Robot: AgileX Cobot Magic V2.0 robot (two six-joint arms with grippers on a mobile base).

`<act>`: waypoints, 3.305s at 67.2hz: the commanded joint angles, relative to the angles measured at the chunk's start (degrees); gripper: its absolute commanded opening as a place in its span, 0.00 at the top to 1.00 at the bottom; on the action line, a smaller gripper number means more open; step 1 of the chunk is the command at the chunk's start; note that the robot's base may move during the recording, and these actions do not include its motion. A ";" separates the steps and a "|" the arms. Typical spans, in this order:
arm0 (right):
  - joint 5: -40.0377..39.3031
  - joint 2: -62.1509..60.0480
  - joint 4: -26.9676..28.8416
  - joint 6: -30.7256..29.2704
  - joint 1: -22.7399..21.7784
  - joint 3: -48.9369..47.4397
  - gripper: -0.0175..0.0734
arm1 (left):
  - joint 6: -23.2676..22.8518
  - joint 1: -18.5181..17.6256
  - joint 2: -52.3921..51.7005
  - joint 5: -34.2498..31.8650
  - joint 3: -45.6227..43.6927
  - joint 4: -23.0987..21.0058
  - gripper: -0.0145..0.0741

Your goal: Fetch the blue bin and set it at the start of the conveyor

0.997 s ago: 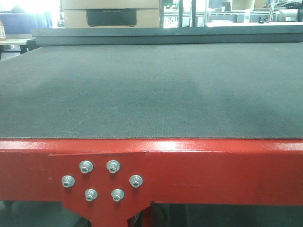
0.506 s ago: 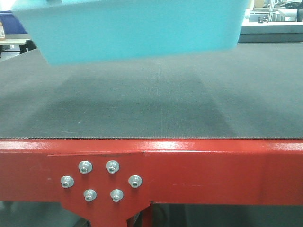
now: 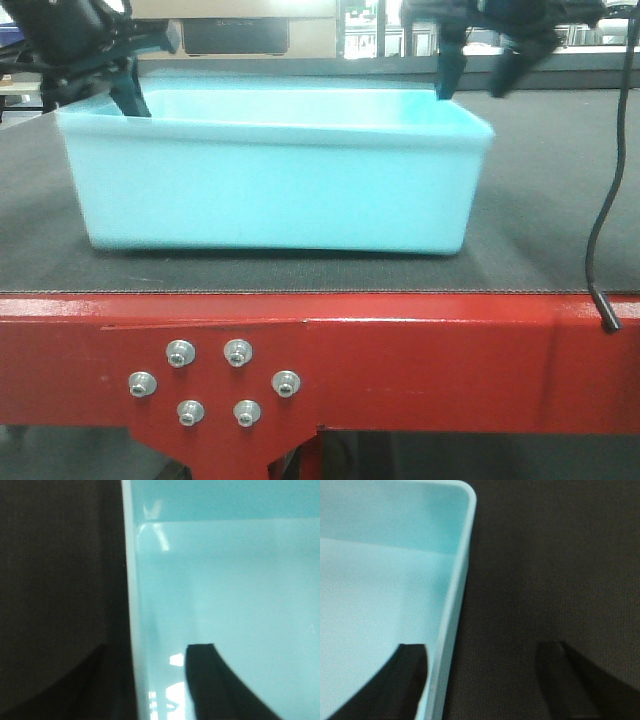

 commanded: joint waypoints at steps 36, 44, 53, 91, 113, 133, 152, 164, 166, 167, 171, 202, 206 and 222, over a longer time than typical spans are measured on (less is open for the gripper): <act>6.17 -15.69 -0.78 -0.46 -2.20 -0.20 0.92 | 0.21 0.30 -17.84 6.18 1.06 6.00 0.73; 5.28 -20.70 -1.00 -0.46 -2.20 2.68 0.99 | 0.21 0.85 -24.55 4.29 6.41 8.01 0.96; 1.15 -27.66 -1.27 -0.46 -2.20 11.17 0.99 | 0.21 4.39 -33.28 -1.25 16.67 4.49 0.96; -38.25 -60.50 -6.29 -0.92 -2.20 58.06 0.99 | 0.21 8.36 -74.54 -20.83 53.16 6.43 0.96; -44.94 -63.73 -6.29 -0.92 -2.20 62.91 0.99 | 0.21 8.36 -84.14 -21.84 55.78 6.43 0.96; -45.04 -63.73 -6.29 -0.92 -2.20 62.91 0.99 | 0.21 8.36 -84.52 -21.84 55.78 6.43 0.96; -45.04 -63.73 -6.29 -0.92 -2.20 62.91 0.99 | 0.21 8.36 -84.52 -21.94 55.78 6.43 0.96; -45.04 -63.73 -6.29 -0.92 -2.20 62.91 0.99 | 0.21 8.36 -85.03 -22.08 55.68 6.43 0.96; -45.04 -63.73 -6.29 -0.92 -2.20 62.91 0.99 | 0.21 8.36 -85.75 -22.08 55.79 6.43 0.96; -45.04 -63.73 -6.29 -0.92 -2.20 62.91 0.99 | 0.21 8.65 -86.12 -22.08 55.90 6.43 0.96; -45.04 -63.73 -6.29 -0.92 -2.20 62.91 0.99 | 0.21 10.10 -88.60 -22.24 56.98 6.43 0.96; -45.18 -63.73 -6.29 -0.92 -2.20 62.91 0.99 | 0.21 14.88 -106.90 -36.50 81.51 3.71 0.96; -45.75 -63.73 -6.29 -0.92 -2.20 62.91 0.99 | 0.21 14.88 -106.90 -40.58 85.14 3.71 0.96; -45.65 -63.73 -6.29 -0.92 -2.20 62.91 0.99 | 0.21 14.88 -106.90 -42.31 88.38 3.71 0.96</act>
